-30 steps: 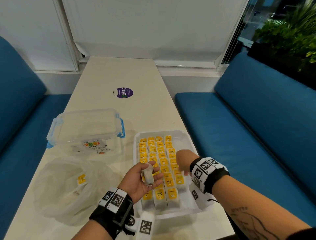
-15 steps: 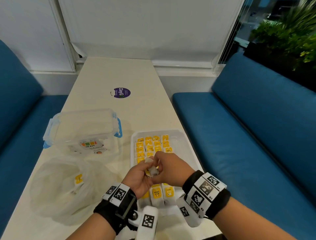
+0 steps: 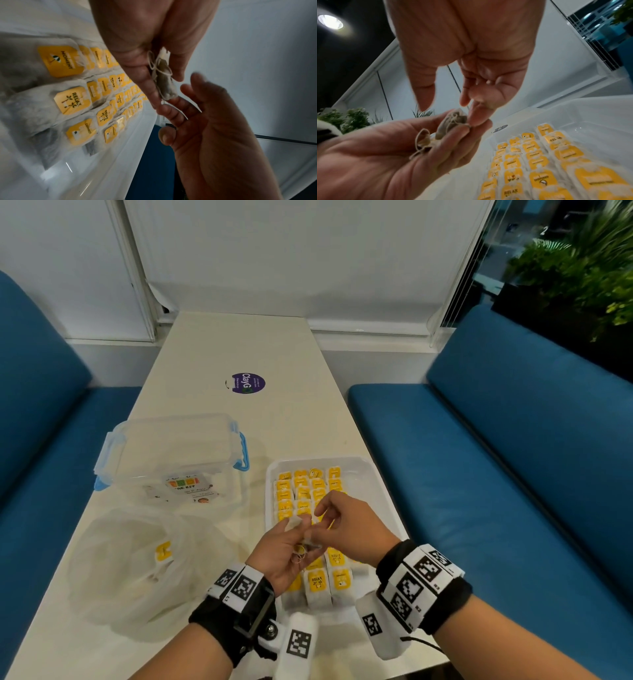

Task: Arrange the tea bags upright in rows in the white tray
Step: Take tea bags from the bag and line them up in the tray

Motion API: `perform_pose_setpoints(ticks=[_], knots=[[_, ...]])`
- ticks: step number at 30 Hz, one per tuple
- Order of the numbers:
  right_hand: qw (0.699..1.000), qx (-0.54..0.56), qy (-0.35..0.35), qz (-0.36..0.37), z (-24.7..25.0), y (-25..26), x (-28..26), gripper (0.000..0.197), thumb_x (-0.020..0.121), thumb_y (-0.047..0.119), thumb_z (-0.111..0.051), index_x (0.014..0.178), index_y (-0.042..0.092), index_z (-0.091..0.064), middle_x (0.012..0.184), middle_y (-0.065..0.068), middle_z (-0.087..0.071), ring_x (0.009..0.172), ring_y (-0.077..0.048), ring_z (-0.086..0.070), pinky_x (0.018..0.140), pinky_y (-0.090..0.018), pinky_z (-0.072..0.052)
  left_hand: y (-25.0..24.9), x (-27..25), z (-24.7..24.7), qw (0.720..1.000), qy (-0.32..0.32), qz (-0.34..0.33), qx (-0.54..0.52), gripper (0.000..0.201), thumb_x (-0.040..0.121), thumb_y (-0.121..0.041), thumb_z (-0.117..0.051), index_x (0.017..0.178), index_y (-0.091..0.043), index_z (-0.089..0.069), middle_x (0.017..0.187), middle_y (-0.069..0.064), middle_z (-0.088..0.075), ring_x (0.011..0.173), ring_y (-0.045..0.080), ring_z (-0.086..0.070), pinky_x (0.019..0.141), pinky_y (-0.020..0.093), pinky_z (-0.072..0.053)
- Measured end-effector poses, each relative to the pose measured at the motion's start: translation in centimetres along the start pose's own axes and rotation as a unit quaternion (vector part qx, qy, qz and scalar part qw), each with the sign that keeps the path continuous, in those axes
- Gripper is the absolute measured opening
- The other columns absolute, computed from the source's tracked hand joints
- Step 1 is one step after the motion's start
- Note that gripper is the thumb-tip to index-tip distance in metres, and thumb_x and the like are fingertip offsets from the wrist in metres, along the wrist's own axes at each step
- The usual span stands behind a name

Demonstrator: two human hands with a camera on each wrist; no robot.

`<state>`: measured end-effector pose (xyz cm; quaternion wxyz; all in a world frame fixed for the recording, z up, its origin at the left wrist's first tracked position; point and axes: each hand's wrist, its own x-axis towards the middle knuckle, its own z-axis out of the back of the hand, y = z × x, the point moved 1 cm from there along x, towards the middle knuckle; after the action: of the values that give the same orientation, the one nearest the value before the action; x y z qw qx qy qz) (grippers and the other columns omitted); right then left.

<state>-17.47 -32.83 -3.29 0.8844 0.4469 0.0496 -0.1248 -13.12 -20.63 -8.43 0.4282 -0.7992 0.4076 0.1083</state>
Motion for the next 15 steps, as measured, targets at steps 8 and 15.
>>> perform_pose_setpoints(ticks=[8,15], knots=[[0.992,-0.126,0.005,0.02,0.1,-0.5,0.4,0.015,0.082,0.017,-0.064,0.097,0.014,-0.065,0.08,0.007,-0.055,0.071,-0.007,-0.05,0.065,-0.021,-0.045,0.1,-0.6,0.0,1.0,0.016,0.006,0.019,0.032,0.096,-0.025,-0.046,0.115,-0.001,-0.054,0.094,0.015,-0.068,0.073,0.025,-0.069,0.055,0.029,-0.058],[0.99,0.026,0.111,-0.081,2.0,0.2,0.5,0.022,0.078,0.003,-0.065,0.096,0.013,-0.057,0.057,-0.004,-0.05,0.035,-0.007,-0.04,0.037,-0.02,-0.034,0.0,-0.7,0.2,0.987,0.014,0.009,0.157,0.012,0.087,-0.024,-0.061,0.089,-0.013,-0.061,0.073,0.003,-0.064,0.056,0.011,-0.061,0.047,0.018,-0.048]])
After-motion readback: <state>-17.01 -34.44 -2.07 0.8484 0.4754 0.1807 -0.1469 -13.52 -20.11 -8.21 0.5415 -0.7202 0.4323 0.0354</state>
